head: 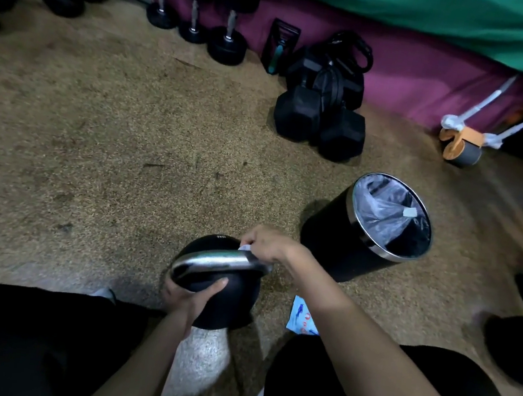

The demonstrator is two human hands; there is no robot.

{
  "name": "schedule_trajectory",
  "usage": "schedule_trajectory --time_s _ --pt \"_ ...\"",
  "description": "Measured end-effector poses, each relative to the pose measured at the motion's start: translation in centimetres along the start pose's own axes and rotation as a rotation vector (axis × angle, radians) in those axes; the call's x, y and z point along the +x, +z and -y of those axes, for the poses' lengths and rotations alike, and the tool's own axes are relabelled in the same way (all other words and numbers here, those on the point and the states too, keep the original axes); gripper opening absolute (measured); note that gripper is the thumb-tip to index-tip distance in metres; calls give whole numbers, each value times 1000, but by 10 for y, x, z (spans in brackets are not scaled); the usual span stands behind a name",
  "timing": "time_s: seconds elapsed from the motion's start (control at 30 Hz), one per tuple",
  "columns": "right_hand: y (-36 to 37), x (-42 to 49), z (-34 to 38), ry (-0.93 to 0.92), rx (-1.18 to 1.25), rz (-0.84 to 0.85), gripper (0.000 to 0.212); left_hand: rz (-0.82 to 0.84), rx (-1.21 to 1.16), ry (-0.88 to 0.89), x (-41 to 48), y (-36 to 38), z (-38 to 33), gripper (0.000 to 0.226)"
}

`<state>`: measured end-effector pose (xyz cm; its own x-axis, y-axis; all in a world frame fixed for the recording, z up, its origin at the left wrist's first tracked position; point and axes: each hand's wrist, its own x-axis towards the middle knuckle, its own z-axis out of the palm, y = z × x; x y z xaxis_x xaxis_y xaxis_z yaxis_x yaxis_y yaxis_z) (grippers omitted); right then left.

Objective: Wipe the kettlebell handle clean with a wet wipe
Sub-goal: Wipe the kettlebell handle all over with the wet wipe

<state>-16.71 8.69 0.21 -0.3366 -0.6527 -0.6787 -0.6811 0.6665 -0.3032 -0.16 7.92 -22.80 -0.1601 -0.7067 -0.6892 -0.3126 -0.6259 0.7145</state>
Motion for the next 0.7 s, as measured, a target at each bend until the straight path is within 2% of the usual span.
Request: schedule_trajectory --time_s 0.17,0.37,0.5,0.63,0.7 --pt "-11 -4 -7 -31 92 -24 35 -3 -8 -10 7 1 4 185" --pt "-4 7 0 22 -38 -3 25 24 7 19 5 -1 5 178" --pt "-5 7 5 -33 -95 -2 28 10 1 19 2 -1 1 180" --pt "-3 -2 -4 -111 -60 -25 33 14 37 -34 -7 -1 -9 168" --pt "-3 -3 -13 -114 -33 -73 32 8 7 -14 -6 1 -8 176"
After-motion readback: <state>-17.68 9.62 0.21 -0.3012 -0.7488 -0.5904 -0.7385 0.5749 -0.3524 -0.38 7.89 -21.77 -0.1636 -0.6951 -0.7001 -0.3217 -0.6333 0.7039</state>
